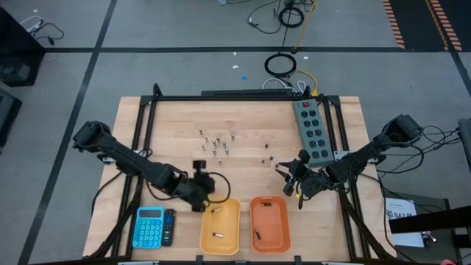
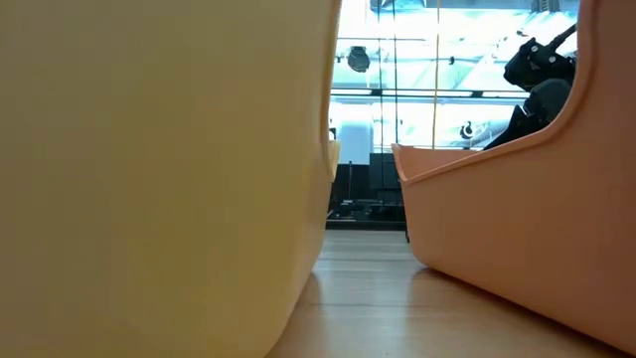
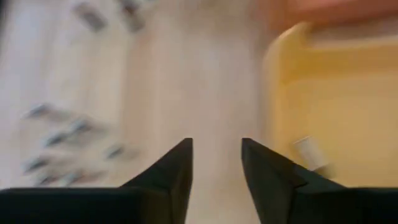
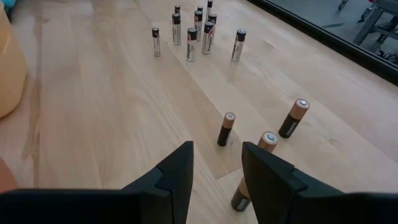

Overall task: Sort batteries
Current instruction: Put the silver battery into the yellow bin

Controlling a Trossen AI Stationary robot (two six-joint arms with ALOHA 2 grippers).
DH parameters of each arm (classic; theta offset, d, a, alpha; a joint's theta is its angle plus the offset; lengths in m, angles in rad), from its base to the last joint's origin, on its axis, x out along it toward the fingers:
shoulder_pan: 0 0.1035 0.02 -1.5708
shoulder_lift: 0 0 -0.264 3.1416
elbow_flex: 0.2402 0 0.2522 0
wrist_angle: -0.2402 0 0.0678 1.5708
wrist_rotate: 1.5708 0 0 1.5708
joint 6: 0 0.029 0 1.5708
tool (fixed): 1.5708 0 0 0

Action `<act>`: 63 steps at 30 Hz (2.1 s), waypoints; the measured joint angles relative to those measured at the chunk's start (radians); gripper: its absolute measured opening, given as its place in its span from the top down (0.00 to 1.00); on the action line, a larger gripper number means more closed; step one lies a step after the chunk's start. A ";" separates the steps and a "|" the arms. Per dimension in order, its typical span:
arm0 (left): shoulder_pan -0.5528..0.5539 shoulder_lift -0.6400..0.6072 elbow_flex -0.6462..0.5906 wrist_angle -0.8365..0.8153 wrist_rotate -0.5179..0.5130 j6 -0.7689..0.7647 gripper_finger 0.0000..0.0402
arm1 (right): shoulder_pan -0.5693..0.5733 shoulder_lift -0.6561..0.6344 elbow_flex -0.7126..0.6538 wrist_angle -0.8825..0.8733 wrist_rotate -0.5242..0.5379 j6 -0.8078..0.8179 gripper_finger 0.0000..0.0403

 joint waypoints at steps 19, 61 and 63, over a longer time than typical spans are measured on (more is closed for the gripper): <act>0.171 0.096 -0.039 -0.262 -0.103 -0.058 0.59 | 0.000 0.000 0.000 -0.002 -0.026 -0.024 0.68; 0.585 -0.127 -0.575 0.516 0.123 0.020 0.59 | 0.020 0.000 0.000 0.011 -0.017 -0.041 0.68; 0.590 -0.114 -0.575 0.537 0.127 0.023 0.59 | 0.020 0.000 0.000 0.015 -0.017 -0.041 0.68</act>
